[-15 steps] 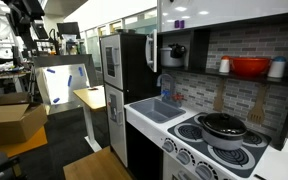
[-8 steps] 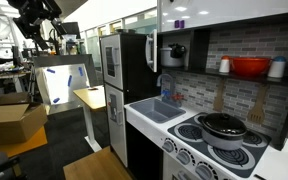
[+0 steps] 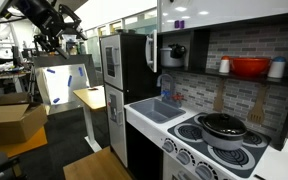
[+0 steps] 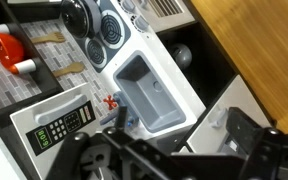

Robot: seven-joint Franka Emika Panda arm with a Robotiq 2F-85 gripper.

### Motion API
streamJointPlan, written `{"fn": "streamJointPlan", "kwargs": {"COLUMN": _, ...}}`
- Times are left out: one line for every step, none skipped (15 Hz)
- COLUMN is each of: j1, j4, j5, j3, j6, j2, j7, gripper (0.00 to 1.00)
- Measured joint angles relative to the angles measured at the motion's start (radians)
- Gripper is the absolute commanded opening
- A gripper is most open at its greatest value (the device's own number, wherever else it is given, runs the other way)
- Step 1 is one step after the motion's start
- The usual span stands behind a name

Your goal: Close the door of the microwave

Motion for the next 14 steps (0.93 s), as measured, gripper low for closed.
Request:
{"fn": "streamJointPlan", "kwargs": {"j1": -0.011, "j4": 0.001, "j5": -0.040, "j3": 0.006, "j6": 0.032, "j2": 0.022, "j7": 0.005, "gripper": 1.00}}
{"fn": "streamJointPlan", "kwargs": {"j1": -0.022, "j4": 0.003, "j5": -0.081, "j3": 0.012, "j6": 0.060, "j2": 0.042, "j7": 0.015, "gripper": 1.00}}
{"fn": "streamJointPlan", "kwargs": {"j1": -0.034, "j4": 0.007, "j5": -0.123, "j3": 0.018, "j6": 0.085, "j2": 0.060, "j7": 0.030, "gripper": 1.00}}
{"fn": "streamJointPlan", "kwargs": {"j1": -0.044, "j4": 0.012, "j5": -0.163, "j3": 0.024, "j6": 0.104, "j2": 0.078, "j7": 0.047, "gripper": 1.00}}
{"fn": "streamJointPlan", "kwargs": {"j1": -0.051, "j4": 0.019, "j5": -0.199, "j3": 0.029, "j6": 0.115, "j2": 0.095, "j7": 0.065, "gripper": 1.00}}
{"fn": "streamJointPlan", "kwargs": {"j1": -0.054, "j4": 0.028, "j5": -0.230, "j3": 0.034, "j6": 0.118, "j2": 0.110, "j7": 0.083, "gripper": 1.00}}
{"fn": "streamJointPlan", "kwargs": {"j1": -0.054, "j4": 0.036, "j5": -0.257, "j3": 0.039, "j6": 0.119, "j2": 0.126, "j7": 0.102, "gripper": 1.00}}
{"fn": "streamJointPlan", "kwargs": {"j1": -0.054, "j4": 0.045, "j5": -0.281, "j3": 0.044, "j6": 0.119, "j2": 0.141, "j7": 0.118, "gripper": 1.00}}
{"fn": "streamJointPlan", "kwargs": {"j1": -0.054, "j4": 0.054, "j5": -0.304, "j3": 0.049, "j6": 0.119, "j2": 0.155, "j7": 0.137, "gripper": 1.00}}
{"fn": "streamJointPlan", "kwargs": {"j1": -0.054, "j4": 0.063, "j5": -0.326, "j3": 0.053, "j6": 0.119, "j2": 0.169, "j7": 0.154, "gripper": 1.00}}
{"fn": "streamJointPlan", "kwargs": {"j1": -0.054, "j4": 0.073, "j5": -0.345, "j3": 0.054, "j6": 0.119, "j2": 0.183, "j7": 0.171, "gripper": 1.00}}
{"fn": "streamJointPlan", "kwargs": {"j1": -0.054, "j4": 0.085, "j5": -0.364, "j3": 0.054, "j6": 0.119, "j2": 0.199, "j7": 0.189, "gripper": 1.00}}
{"fn": "streamJointPlan", "kwargs": {"j1": -0.054, "j4": 0.099, "j5": -0.379, "j3": 0.053, "j6": 0.119, "j2": 0.215, "j7": 0.207, "gripper": 1.00}}
{"fn": "streamJointPlan", "kwargs": {"j1": -0.054, "j4": 0.114, "j5": -0.394, "j3": 0.051, "j6": 0.119, "j2": 0.233, "j7": 0.225, "gripper": 1.00}}
